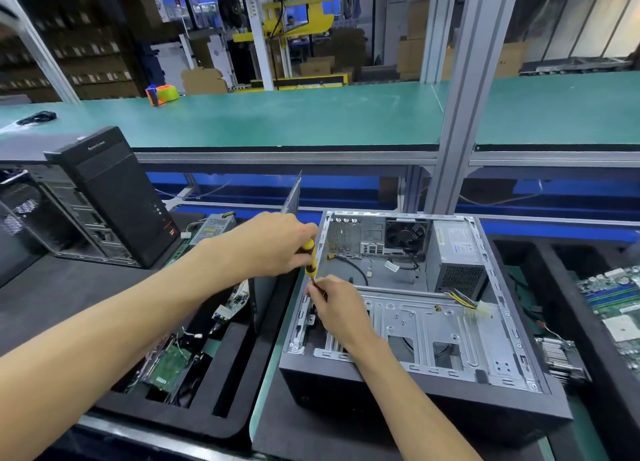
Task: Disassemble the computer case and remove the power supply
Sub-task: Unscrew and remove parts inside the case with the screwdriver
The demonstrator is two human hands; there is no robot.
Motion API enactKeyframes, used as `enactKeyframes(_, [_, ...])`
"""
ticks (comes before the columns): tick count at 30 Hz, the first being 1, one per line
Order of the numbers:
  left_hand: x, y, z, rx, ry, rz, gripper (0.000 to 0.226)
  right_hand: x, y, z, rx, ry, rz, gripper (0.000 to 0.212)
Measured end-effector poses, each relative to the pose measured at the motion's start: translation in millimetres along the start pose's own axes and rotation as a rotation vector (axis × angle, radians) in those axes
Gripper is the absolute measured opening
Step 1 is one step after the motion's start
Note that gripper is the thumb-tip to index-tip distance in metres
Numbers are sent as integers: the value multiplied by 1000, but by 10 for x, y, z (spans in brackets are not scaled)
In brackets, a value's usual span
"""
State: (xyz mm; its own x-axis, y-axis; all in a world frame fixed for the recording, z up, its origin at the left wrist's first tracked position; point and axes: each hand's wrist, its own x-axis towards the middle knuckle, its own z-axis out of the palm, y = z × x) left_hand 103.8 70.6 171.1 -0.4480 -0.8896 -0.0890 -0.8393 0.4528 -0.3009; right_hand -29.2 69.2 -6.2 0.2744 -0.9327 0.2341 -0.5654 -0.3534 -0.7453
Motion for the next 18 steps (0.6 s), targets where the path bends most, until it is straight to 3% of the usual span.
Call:
enactKeyframes(3, [42,30,53,158,41,-96,58,1,4,10,-15,0,-7,30])
enactKeyframes(6, [44,81,81,206,77,-181,64,2,9,13,-6,-1,-3,29])
enactKeyframes(10, [-7,52,43,6,53,-13,34,13,19,13,18,-6,20,29])
enactKeyframes(13, [-31,18,-63,-220,-26,95,30,15,39,23,27,-1,23,29])
enactKeyframes(16, [9,-18,-98,-199,-6,102,20,16,29,32,10,-2,19,30])
enactKeyframes(18, [47,-5,-109,-168,-19,80,28,16,13,26,4,25,7,31])
